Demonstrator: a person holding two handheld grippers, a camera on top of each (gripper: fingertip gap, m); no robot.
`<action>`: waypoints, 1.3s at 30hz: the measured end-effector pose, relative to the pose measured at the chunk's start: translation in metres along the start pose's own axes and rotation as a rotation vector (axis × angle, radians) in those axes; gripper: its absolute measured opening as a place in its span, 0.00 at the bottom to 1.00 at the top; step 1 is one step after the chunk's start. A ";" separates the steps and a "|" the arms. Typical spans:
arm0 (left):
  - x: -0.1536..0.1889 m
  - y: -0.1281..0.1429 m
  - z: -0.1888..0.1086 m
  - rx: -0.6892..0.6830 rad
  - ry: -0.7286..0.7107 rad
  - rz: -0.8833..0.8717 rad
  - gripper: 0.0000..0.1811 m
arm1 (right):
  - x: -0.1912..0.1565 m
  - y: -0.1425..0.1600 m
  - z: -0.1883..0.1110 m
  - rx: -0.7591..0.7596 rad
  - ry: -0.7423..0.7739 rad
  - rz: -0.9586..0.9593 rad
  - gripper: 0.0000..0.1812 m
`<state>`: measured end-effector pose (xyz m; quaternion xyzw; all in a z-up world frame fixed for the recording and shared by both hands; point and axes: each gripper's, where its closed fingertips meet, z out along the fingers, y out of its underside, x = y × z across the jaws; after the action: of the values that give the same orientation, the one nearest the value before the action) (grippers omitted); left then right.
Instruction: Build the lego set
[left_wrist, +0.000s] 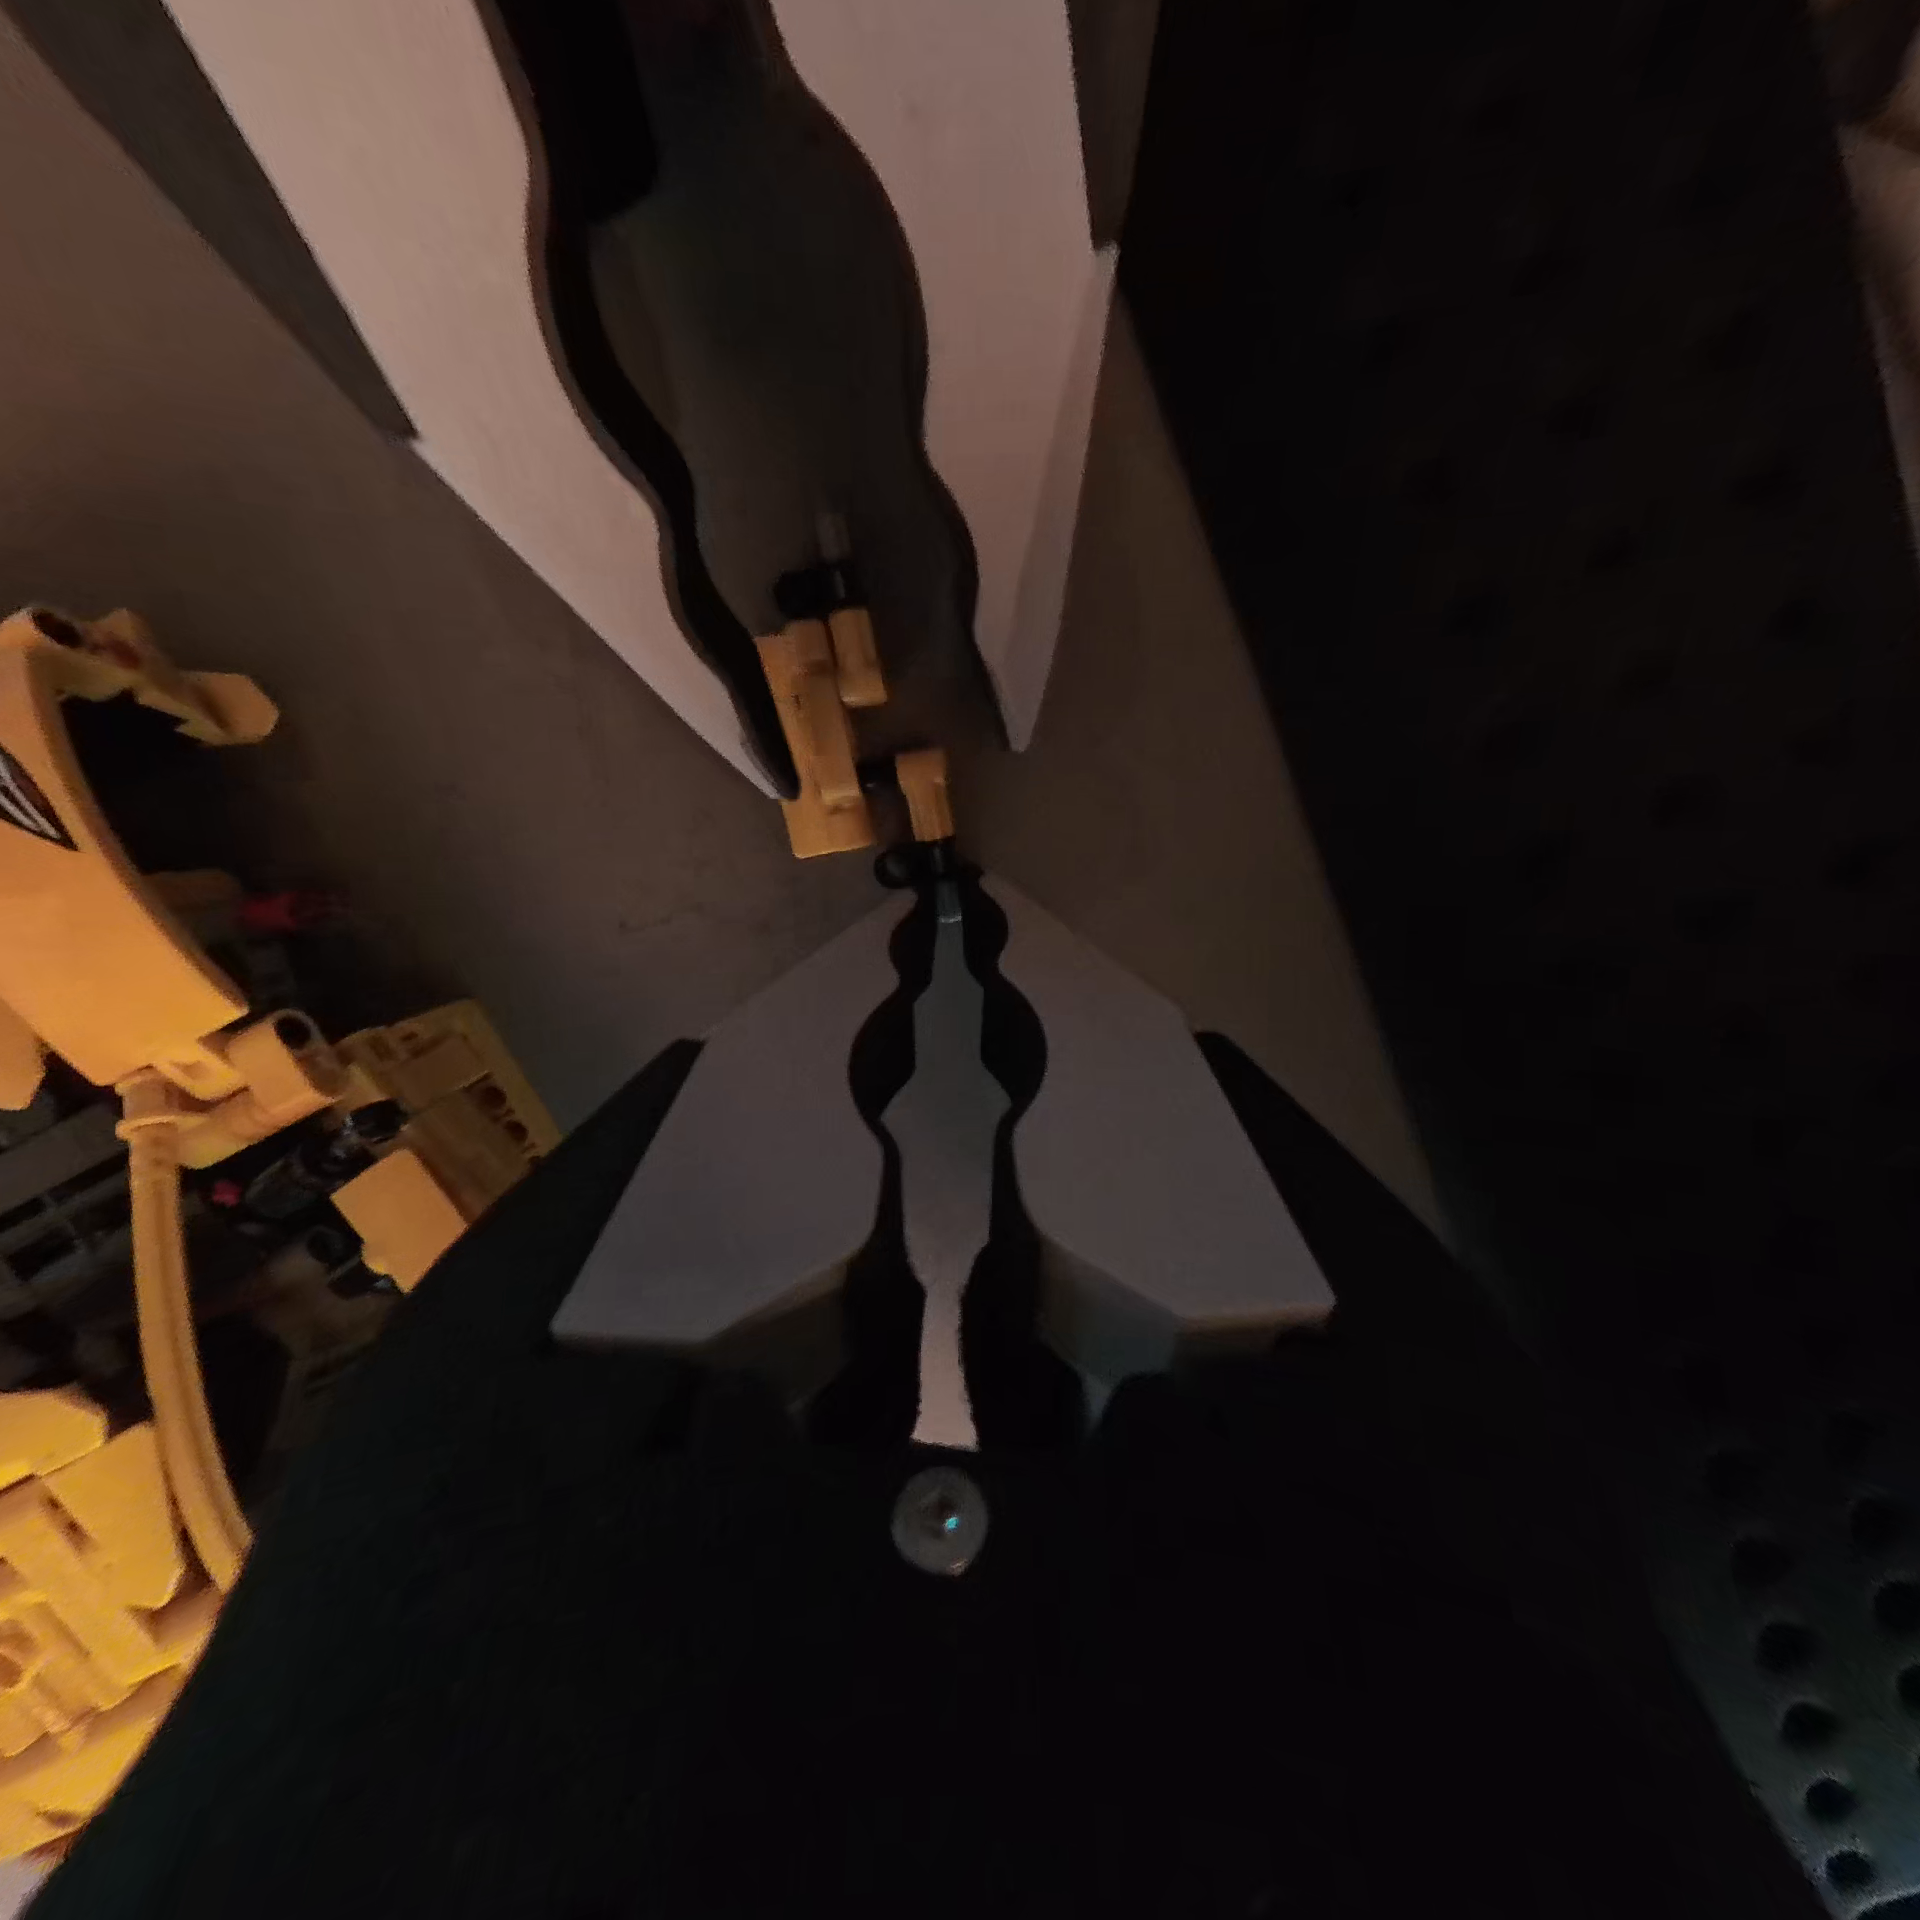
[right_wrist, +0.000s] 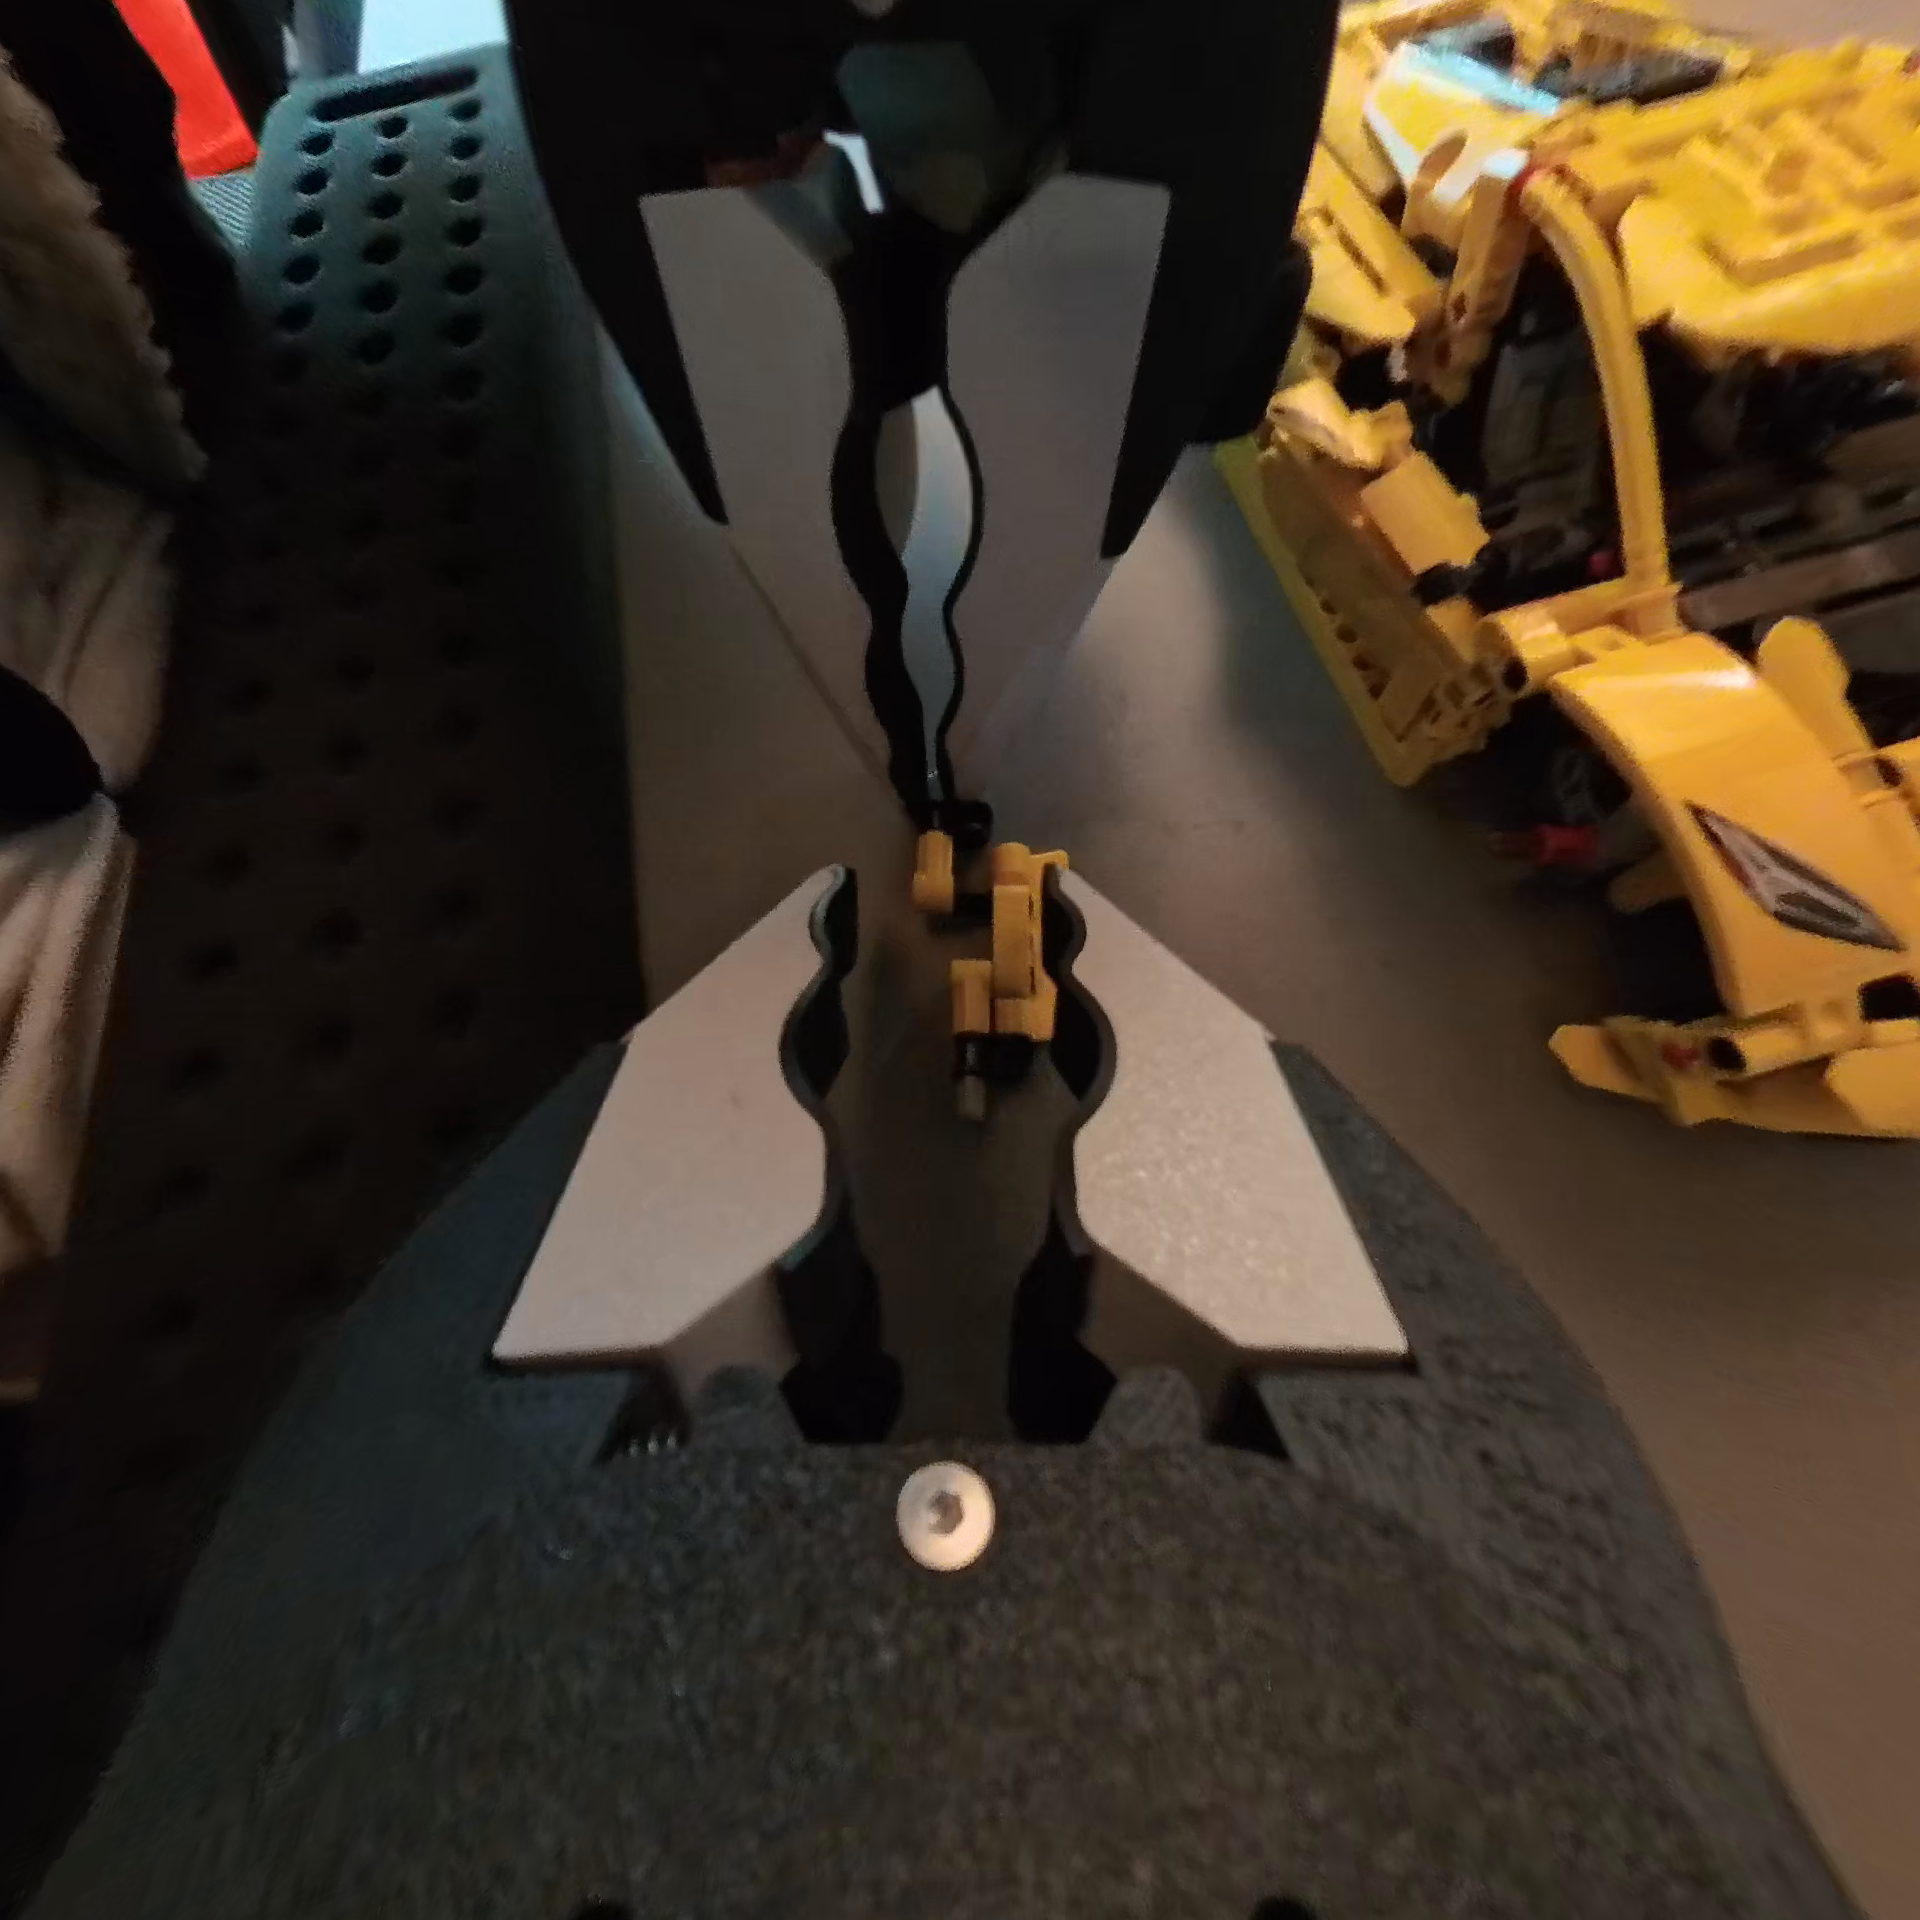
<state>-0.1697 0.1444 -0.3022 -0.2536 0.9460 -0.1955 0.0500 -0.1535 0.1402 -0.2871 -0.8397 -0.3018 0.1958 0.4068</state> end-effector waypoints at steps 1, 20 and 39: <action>0.001 0.000 0.000 -0.005 -0.009 0.013 0.02 | -0.001 -0.001 -0.002 0.009 0.006 -0.020 0.19; -0.001 -0.001 0.001 -0.026 -0.012 -0.082 0.03 | 0.007 0.014 0.002 -0.084 0.136 -0.132 0.09; -0.003 -0.007 0.003 -0.022 -0.280 -0.127 0.02 | 0.009 0.012 0.000 -0.052 0.026 0.140 0.13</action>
<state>-0.1633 0.1392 -0.3018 -0.3383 0.9139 -0.1508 0.1660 -0.1426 0.1399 -0.2974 -0.8715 -0.2421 0.2047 0.3742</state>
